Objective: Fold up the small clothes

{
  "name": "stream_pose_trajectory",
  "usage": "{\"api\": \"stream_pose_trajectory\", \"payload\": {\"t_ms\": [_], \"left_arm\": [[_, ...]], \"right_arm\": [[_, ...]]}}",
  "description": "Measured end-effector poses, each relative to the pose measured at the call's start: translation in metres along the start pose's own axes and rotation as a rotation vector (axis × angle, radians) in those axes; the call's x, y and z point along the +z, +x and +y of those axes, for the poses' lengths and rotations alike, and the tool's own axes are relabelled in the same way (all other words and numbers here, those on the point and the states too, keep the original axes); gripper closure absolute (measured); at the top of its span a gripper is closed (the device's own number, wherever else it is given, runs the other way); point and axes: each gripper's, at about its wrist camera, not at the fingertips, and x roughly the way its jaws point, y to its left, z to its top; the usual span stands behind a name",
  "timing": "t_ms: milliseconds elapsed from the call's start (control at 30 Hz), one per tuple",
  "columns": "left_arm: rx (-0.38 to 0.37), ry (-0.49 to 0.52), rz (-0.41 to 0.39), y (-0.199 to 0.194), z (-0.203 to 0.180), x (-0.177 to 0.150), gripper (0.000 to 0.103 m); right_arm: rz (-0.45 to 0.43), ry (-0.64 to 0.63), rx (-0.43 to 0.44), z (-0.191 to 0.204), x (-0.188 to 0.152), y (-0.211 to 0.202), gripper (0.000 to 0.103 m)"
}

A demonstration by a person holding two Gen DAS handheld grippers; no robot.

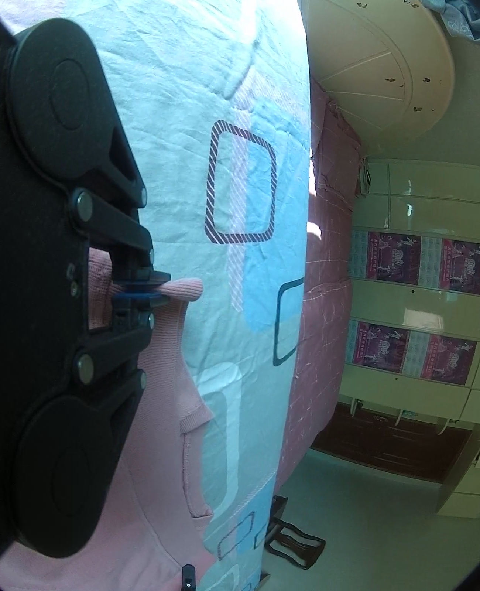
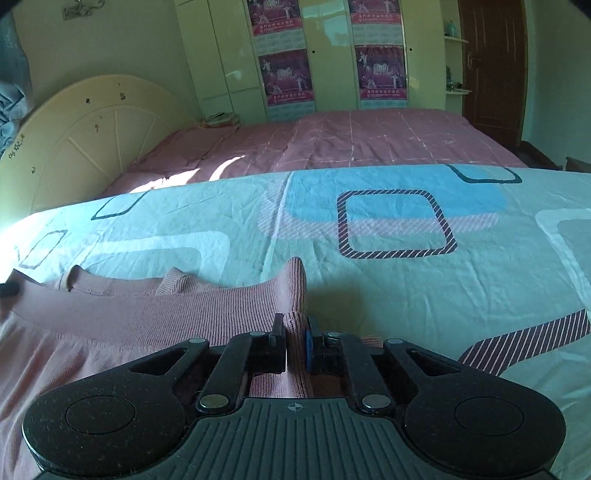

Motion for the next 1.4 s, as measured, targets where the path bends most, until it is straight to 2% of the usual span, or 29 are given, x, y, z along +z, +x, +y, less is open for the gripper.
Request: {"api": "stream_pose_trajectory", "payload": {"t_ms": [100, 167, 200, 233, 267, 300, 367, 400, 433, 467, 500, 567, 633, 767, 900, 1100, 1200, 1300, 1367, 1400], "left_arm": [[0.041, 0.06, 0.006, 0.005, -0.008, -0.005, 0.1], [0.066, 0.091, 0.006, 0.005, -0.013, -0.006, 0.095], [0.087, 0.094, -0.002, 0.003, -0.013, -0.006, 0.081], [0.129, 0.084, -0.017, -0.001, -0.012, -0.007, 0.047], [0.175, 0.069, -0.038, -0.007, -0.01, -0.007, 0.028], [0.208, 0.061, -0.084, -0.019, -0.011, -0.008, 0.025], [0.167, 0.047, -0.159, -0.049, -0.017, -0.013, 0.026], [0.116, 0.038, -0.177, -0.062, -0.025, -0.017, 0.026], [0.058, 0.063, -0.182, -0.072, -0.04, -0.022, 0.026], [0.028, 0.107, -0.174, -0.076, -0.054, -0.027, 0.027], [-0.014, 0.193, -0.149, -0.075, -0.079, -0.033, 0.027], [-0.053, 0.311, -0.113, -0.066, -0.116, -0.04, 0.026], [-0.055, 0.365, -0.068, -0.049, -0.138, -0.042, 0.026], [-0.032, 0.304, -0.003, -0.021, -0.141, -0.038, 0.025], [-0.03, 0.236, 0.006, -0.016, -0.13, -0.04, 0.024], [-0.025, 0.241, 0.006, -0.019, -0.129, -0.04, 0.023], [0.015, 0.221, -0.008, -0.023, -0.108, -0.038, 0.022], [0.073, 0.141, -0.004, -0.028, -0.068, -0.037, 0.021], [0.045, 0.09, -0.006, -0.031, -0.044, -0.037, 0.021], [0.102, 0.103, -0.006, -0.032, -0.042, -0.038, 0.023]], "right_arm": [[0.021, -0.009, -0.022, 0.002, -0.003, 0.006, 0.095], [0.024, -0.013, -0.039, 0.005, -0.002, 0.006, 0.094], [0.024, -0.013, -0.046, 0.006, -0.002, 0.005, 0.086], [0.017, -0.009, -0.078, 0.008, -0.001, 0.002, 0.076], [0.0, -0.006, -0.117, 0.011, -0.001, -0.003, 0.035], [-0.042, 0.004, -0.13, 0.013, -0.002, -0.012, 0.01], [-0.101, 0.032, -0.042, 0.022, -0.006, -0.032, 0.016], [-0.103, 0.016, 0.008, 0.031, -0.008, -0.036, 0.039], [-0.093, -0.031, 0.048, 0.047, -0.011, -0.038, 0.052], [-0.083, -0.082, 0.078, 0.064, -0.013, -0.036, 0.07], [-0.068, -0.126, 0.122, 0.082, -0.016, -0.032, 0.075], [-0.032, -0.197, 0.188, 0.115, -0.022, -0.019, 0.075], [0.006, -0.241, 0.215, 0.141, -0.026, -0.005, 0.075], [0.009, -0.265, 0.175, 0.163, -0.034, 0.015, 0.066], [0.01, -0.241, 0.187, 0.157, -0.031, 0.021, 0.066], [-0.001, -0.271, 0.189, 0.148, -0.032, 0.015, 0.065], [-0.026, -0.248, 0.11, 0.127, -0.029, 0.01, 0.065], [-0.049, -0.199, -0.024, 0.086, -0.026, 0.002, 0.065], [-0.056, -0.149, -0.093, 0.059, -0.026, -0.002, 0.065], [-0.059, -0.131, -0.11, 0.05, -0.027, -0.004, 0.065]]}}
